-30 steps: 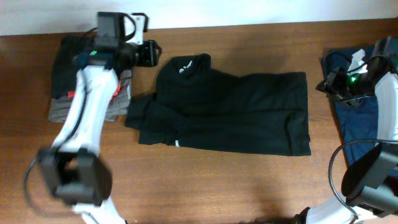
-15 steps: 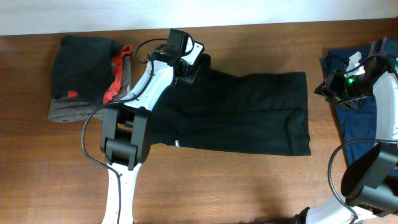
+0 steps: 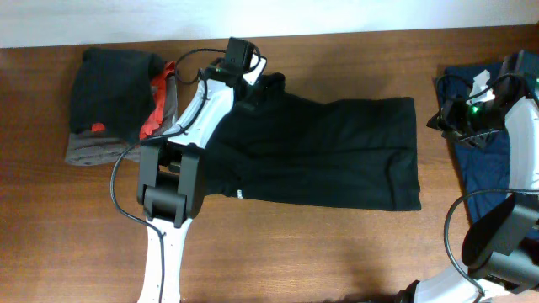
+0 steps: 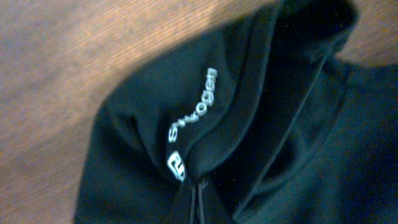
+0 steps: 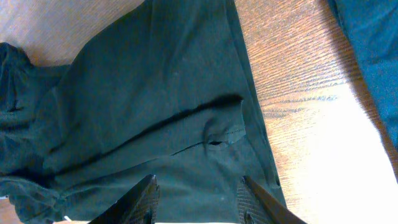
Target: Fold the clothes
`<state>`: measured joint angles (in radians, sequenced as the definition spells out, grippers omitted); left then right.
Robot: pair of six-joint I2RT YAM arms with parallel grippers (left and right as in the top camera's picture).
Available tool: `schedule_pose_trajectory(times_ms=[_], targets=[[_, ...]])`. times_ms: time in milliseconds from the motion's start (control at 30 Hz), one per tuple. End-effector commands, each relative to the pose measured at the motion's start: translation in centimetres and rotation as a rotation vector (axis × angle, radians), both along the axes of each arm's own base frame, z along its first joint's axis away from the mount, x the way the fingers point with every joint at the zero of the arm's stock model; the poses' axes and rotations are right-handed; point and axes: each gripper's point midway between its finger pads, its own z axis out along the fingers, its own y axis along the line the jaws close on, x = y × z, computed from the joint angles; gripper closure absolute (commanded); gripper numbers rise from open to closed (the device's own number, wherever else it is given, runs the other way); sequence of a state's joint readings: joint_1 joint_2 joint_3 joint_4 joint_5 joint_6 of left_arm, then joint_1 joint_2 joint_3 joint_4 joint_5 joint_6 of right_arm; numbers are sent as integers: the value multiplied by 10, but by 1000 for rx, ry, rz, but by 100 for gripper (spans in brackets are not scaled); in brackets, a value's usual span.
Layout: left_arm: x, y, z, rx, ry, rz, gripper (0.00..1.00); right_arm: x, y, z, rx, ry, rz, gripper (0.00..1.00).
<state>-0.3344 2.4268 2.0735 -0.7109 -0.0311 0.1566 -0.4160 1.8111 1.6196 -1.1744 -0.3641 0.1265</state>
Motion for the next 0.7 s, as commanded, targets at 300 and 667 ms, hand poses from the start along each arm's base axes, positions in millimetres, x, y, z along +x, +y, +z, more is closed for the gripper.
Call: schedule_pose_trajectory(times_ms=[300,667], targets=[[4,0,123,-79,-57,14,100,39,-16,17,-89,-174,13,54],[-40,15,114,-30,126,45,99,112,-26,-72,-77,-269,126,53]])
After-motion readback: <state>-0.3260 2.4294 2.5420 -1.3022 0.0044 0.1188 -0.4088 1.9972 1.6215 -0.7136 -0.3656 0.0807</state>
